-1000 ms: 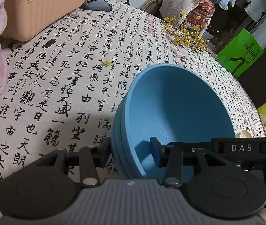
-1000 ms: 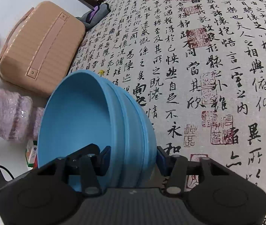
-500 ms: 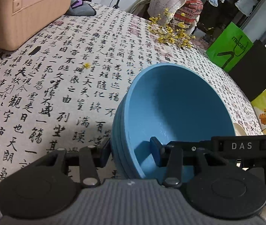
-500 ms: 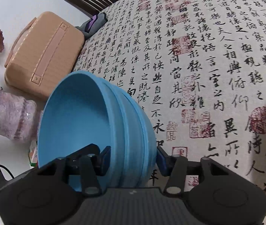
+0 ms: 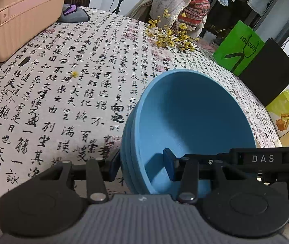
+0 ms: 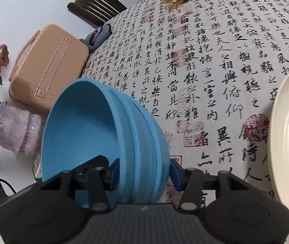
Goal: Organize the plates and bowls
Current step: 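Carry the blue bowl stack with both grippers toward the cream plates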
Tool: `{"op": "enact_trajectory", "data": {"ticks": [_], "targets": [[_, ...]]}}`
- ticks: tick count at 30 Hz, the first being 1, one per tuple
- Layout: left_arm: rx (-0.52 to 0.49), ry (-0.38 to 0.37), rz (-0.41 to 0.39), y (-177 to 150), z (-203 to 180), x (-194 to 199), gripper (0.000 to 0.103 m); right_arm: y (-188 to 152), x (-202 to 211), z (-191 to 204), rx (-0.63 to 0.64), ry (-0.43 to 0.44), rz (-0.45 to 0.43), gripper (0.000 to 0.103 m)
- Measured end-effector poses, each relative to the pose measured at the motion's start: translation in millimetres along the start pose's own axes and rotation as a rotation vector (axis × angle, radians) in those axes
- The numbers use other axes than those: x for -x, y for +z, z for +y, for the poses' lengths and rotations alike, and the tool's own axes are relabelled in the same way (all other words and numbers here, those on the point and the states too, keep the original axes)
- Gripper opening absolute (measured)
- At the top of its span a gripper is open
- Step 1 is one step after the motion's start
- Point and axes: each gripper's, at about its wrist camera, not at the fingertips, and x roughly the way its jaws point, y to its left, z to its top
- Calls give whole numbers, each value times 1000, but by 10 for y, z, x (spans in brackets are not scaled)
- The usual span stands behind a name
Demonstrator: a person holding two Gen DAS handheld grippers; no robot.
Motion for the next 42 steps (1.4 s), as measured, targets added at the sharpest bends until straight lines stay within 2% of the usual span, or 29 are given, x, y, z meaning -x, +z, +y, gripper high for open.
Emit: {"op": "enact_trajectory", "data": {"ticks": [20,42], "targets": [[-57,-13,-15,-68,-482,6,45,-20,366,-318,-44,14,-43,50],[-117,-38,13,-15,-1003,-224,45,93,644,-775,-106,-5,-83,50]]}}
